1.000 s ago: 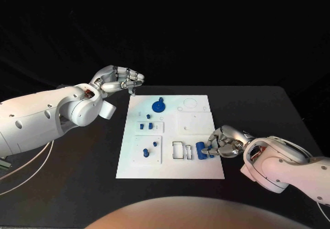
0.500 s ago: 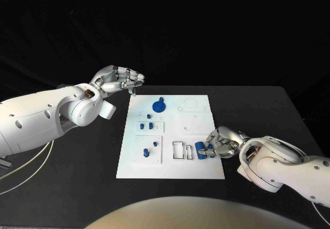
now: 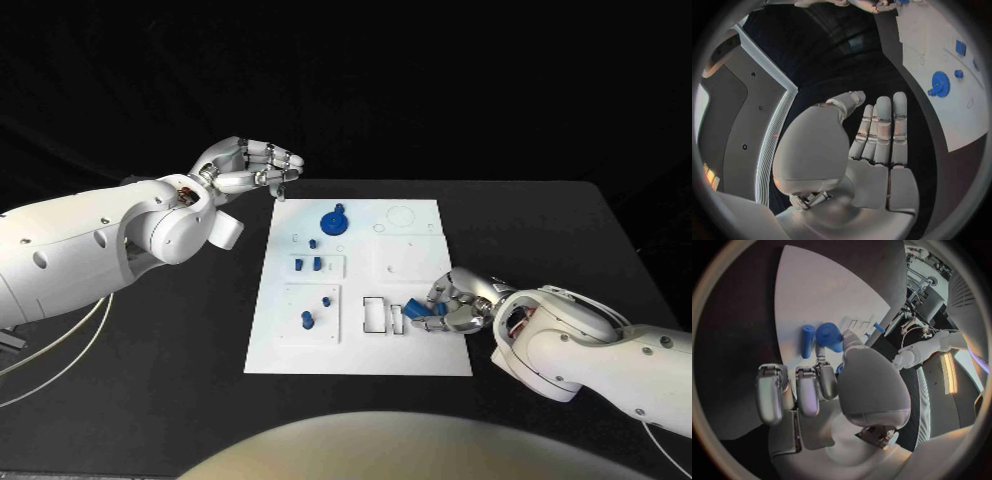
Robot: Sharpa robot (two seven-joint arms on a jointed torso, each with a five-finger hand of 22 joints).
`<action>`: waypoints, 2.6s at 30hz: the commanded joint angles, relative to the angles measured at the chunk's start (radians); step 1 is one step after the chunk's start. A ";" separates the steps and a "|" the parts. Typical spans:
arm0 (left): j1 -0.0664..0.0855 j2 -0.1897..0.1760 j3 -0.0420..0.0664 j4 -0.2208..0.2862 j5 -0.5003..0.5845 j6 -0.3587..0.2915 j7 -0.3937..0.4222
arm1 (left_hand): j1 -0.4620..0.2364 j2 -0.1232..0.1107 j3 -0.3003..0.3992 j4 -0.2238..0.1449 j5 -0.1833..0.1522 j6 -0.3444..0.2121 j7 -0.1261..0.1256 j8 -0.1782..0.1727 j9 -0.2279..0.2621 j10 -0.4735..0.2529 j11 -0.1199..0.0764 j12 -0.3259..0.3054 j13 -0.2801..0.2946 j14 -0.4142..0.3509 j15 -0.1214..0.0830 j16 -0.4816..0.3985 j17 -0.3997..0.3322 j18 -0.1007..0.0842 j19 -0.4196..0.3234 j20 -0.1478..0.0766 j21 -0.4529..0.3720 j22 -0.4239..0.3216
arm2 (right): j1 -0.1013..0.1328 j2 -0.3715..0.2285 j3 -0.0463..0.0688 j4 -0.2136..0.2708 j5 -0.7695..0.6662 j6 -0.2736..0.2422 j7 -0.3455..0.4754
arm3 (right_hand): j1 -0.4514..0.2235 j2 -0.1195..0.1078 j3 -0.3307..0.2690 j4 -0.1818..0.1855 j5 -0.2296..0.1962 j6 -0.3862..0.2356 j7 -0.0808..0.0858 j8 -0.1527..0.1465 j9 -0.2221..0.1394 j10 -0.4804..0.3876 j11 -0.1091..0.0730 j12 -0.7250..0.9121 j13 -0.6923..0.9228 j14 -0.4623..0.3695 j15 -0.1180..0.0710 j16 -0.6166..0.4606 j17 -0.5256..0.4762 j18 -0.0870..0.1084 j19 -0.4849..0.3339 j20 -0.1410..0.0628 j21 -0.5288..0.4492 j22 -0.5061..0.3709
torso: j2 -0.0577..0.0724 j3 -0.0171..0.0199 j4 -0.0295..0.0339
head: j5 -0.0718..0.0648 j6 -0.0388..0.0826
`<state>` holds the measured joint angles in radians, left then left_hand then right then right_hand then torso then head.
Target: Assemble the parts on the task board
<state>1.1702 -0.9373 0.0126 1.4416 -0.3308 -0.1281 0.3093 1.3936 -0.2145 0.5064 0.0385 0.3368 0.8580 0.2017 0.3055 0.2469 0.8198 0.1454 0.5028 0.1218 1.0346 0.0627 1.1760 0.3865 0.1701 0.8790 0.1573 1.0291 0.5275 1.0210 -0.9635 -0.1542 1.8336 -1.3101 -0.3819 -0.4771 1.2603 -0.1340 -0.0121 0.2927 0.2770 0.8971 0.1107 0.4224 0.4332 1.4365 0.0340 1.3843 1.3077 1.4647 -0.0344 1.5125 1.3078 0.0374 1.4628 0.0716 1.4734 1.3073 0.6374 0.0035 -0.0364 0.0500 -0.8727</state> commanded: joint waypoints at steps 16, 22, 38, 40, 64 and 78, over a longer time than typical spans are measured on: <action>0.000 0.001 0.001 0.002 0.001 0.012 0.003 | 0.000 0.008 -0.001 -0.005 0.005 -0.008 -0.001 0.006 -0.001 -0.007 -0.001 0.005 -0.002 -0.007 0.002 0.004 -0.001 0.015 -0.004 0.001 0.000 0.001 | -0.006 -0.003 -0.002 0.025 0.054 -0.055 -0.037 | -0.009 0.065 -0.008 0.000 -0.001 0.063 -0.022 0.023 -0.001 0.037 -0.021 0.041 0.110 0.073 -0.016 0.011 0.086 -0.024 0.084 -0.011 0.038 0.246 | -0.003 0.0012 -0.0002 | -0.002 0.000; 0.000 0.003 0.001 0.000 0.001 0.012 0.004 | 0.000 0.009 -0.001 -0.006 0.006 -0.008 -0.001 0.007 -0.001 -0.008 -0.001 0.006 -0.002 -0.008 0.002 0.004 -0.001 0.015 -0.005 0.001 0.000 0.001 | 0.025 -0.015 0.001 0.064 0.095 -0.093 -0.027 | -0.013 0.078 -0.009 0.000 -0.001 0.081 -0.029 0.030 0.001 0.045 -0.028 0.050 0.120 0.073 -0.022 0.011 0.087 -0.027 0.089 -0.016 0.051 0.250 | -0.003 0.0007 0.0004 | -0.004 0.000; 0.000 0.011 0.001 -0.002 0.001 0.016 0.002 | 0.000 0.009 -0.001 -0.006 0.006 -0.008 -0.001 0.007 -0.001 -0.008 -0.001 0.006 -0.002 -0.008 0.002 0.004 -0.001 0.015 -0.005 0.001 0.000 0.001 | 0.048 0.054 0.003 0.051 0.161 -0.015 -0.037 | -0.024 0.087 -0.014 0.001 -0.001 0.088 -0.033 0.034 0.003 0.043 -0.031 0.044 0.115 0.072 -0.025 0.009 0.082 -0.027 0.090 -0.020 0.054 0.250 | 0.000 0.0001 0.0010 | 0.003 0.000; 0.000 0.012 0.001 -0.001 0.001 0.018 0.001 | -0.001 0.010 -0.001 -0.005 0.006 -0.008 -0.001 0.008 -0.001 -0.009 0.000 0.007 -0.002 -0.008 0.003 0.004 -0.002 0.015 -0.005 0.001 0.000 0.001 | 0.044 0.068 0.003 0.045 0.165 -0.002 -0.041 | -0.031 0.088 -0.018 0.001 -0.002 0.088 -0.033 0.034 0.003 0.041 -0.032 0.041 0.112 0.071 -0.026 0.008 0.079 -0.027 0.089 -0.021 0.051 0.250 | 0.001 0.0002 0.0034 | 0.003 0.000; 0.001 0.011 0.001 0.003 0.001 0.018 -0.002 | -0.003 0.012 -0.001 -0.003 0.006 -0.009 -0.001 0.009 -0.001 -0.010 0.000 0.008 -0.002 -0.008 0.003 0.005 -0.002 0.015 -0.005 0.001 0.000 0.001 | 0.031 0.143 0.003 -0.012 0.102 -0.005 -0.085 | -0.080 0.110 -0.041 0.001 -0.001 0.105 -0.043 0.046 0.010 0.044 -0.040 0.037 0.112 0.071 -0.034 0.007 0.082 -0.030 0.094 -0.028 0.064 0.253 | 0.001 0.0004 0.0017 | 0.014 0.000; 0.001 0.010 0.001 0.004 0.002 0.017 -0.003 | -0.005 0.014 0.000 -0.002 0.006 -0.009 -0.001 0.009 -0.001 -0.011 0.000 0.010 -0.002 -0.008 0.003 0.005 -0.002 0.015 -0.006 0.002 0.000 0.001 | 0.031 0.163 0.003 -0.023 0.059 0.012 -0.089 | -0.130 0.123 -0.074 0.001 -0.002 0.106 -0.046 0.054 0.017 0.046 -0.043 0.032 0.111 0.073 -0.037 0.008 0.088 -0.031 0.097 -0.032 0.070 0.255 | 0.001 -0.0001 0.0017 | 0.015 0.000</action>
<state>1.1703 -0.9279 0.0126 1.4427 -0.3308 -0.1235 0.3031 1.3897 -0.2105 0.5064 0.0385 0.3368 0.8580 0.2016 0.3092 0.2470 0.8149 0.1430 0.5073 0.1212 1.0310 0.0663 1.1760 0.3857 0.1702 0.8791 0.1573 1.0291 0.5275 1.0529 -0.8024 -0.1519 1.8117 -1.2128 -0.3902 -0.5565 1.1335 -0.0107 -0.0845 0.2929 0.2707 1.0029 0.0587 0.4798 0.4513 1.4665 -0.0001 1.4227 1.3080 1.4649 -0.0629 1.5165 1.3073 0.0219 1.4662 0.0462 1.5392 1.3075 0.6386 0.0039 -0.0341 0.0640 -0.8727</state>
